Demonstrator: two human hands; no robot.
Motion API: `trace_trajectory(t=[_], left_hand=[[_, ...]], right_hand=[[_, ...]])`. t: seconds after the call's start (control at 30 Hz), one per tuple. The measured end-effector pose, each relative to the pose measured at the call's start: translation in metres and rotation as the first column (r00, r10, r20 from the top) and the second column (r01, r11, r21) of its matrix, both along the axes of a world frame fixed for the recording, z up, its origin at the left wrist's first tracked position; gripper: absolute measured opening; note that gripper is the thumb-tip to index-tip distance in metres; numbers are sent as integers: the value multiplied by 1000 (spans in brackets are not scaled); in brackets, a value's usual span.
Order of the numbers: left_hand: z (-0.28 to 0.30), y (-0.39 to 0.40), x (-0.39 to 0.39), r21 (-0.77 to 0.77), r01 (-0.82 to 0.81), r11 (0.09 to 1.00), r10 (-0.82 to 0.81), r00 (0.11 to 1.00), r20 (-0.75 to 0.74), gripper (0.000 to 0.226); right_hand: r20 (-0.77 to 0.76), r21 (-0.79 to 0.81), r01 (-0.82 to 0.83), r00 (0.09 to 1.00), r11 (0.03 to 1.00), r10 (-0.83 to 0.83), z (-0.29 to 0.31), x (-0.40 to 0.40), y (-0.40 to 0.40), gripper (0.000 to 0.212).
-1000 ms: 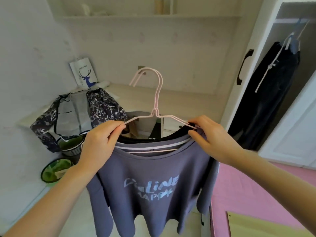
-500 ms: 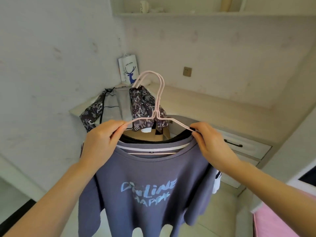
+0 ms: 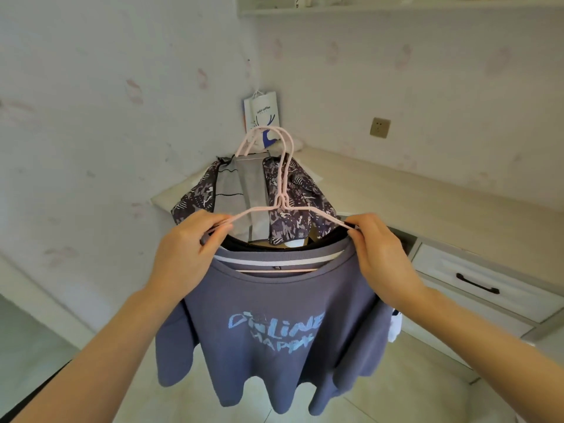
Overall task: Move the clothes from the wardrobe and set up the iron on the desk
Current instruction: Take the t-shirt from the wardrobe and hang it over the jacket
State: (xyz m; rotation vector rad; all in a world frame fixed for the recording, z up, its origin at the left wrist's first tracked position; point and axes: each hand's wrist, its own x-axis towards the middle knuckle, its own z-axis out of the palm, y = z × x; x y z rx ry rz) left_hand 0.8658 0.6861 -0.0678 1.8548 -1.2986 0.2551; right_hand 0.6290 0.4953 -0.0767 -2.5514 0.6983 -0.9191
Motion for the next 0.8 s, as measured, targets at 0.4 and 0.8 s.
trace_trajectory(t=[0.4, 0.8], left_hand=[[-6, -85, 97, 254, -181, 950, 207, 975, -80, 39], [4, -193, 172, 219, -328, 919, 358, 926, -116, 23]], right_hand=[[27, 55, -35, 999, 998, 34, 2, 96, -139, 18], [41, 79, -104, 994, 991, 101, 10, 191, -272, 13]])
